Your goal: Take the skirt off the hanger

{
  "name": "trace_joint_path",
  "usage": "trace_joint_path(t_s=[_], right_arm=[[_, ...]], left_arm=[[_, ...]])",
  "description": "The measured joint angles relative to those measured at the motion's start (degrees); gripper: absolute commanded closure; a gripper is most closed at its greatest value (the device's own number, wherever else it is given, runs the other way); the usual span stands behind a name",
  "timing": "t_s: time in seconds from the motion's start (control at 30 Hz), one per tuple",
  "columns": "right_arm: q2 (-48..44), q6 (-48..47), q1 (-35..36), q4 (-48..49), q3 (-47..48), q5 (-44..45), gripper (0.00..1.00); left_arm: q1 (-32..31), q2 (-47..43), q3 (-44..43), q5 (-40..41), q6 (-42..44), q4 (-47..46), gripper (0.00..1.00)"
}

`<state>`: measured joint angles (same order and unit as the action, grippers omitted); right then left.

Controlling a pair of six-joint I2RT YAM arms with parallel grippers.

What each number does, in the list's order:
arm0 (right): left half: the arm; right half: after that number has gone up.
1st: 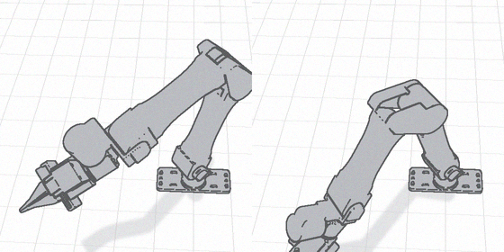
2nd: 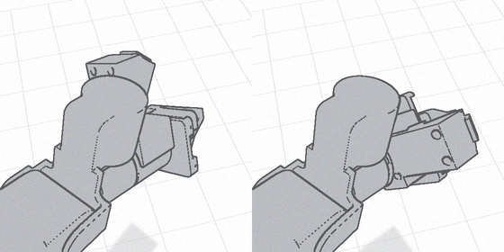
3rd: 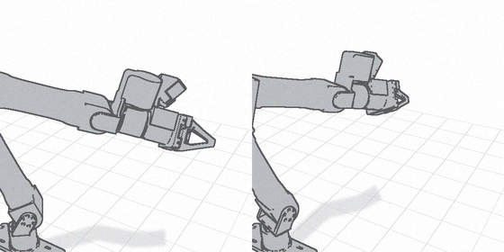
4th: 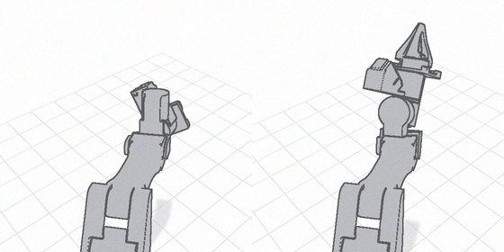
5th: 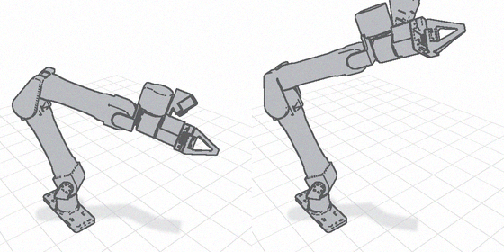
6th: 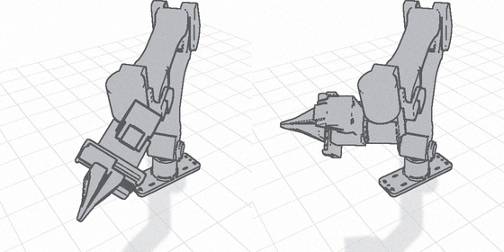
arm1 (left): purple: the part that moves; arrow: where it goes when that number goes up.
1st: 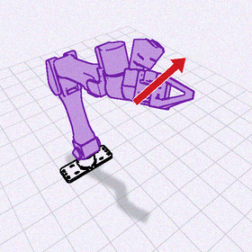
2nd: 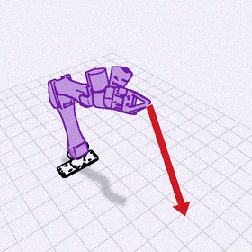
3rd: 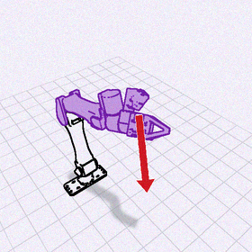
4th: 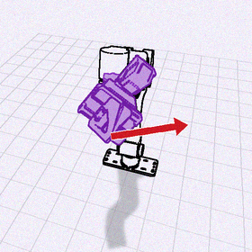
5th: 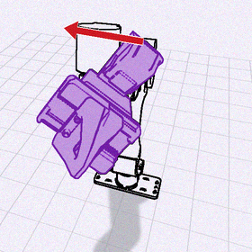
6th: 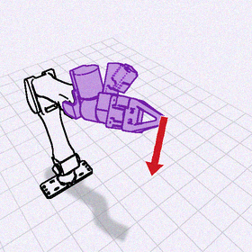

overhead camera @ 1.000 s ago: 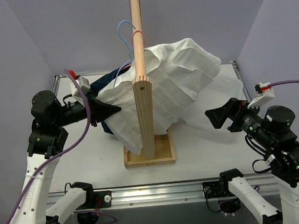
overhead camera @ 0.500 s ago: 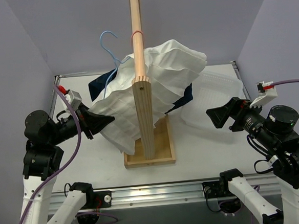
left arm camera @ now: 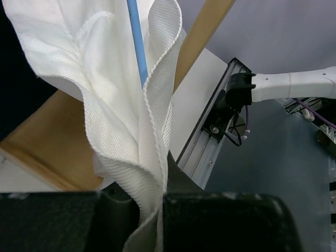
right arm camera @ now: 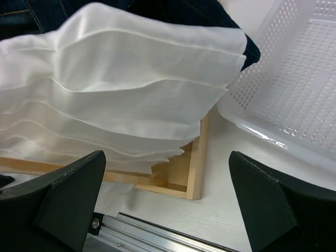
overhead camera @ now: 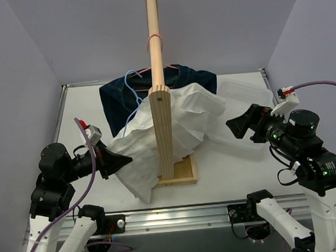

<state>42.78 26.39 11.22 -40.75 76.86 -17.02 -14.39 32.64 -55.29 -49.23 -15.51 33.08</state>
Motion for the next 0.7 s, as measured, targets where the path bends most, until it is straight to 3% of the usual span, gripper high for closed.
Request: trace_joint_path(t_s=[0.27, 0.43, 0.7], right_arm=[[1.6, 0.5, 0.0, 2.4, -1.8, 0.0, 0.00], [1.7, 1.7, 0.0, 4.7, -4.2, -0.4, 0.01], [5.1, 2.4, 0.0, 8.2, -4.8, -2.0, 0.07]], left_arm=[[-1.2, 0.6, 4.5, -1.0, -3.3, 1.3, 0.98], [-3.3, 6.1, 4.6, -4.9, -5.1, -1.4, 0.98], [-15.3, 18.3, 0.0, -0.7, -2.8, -2.2, 0.98]])
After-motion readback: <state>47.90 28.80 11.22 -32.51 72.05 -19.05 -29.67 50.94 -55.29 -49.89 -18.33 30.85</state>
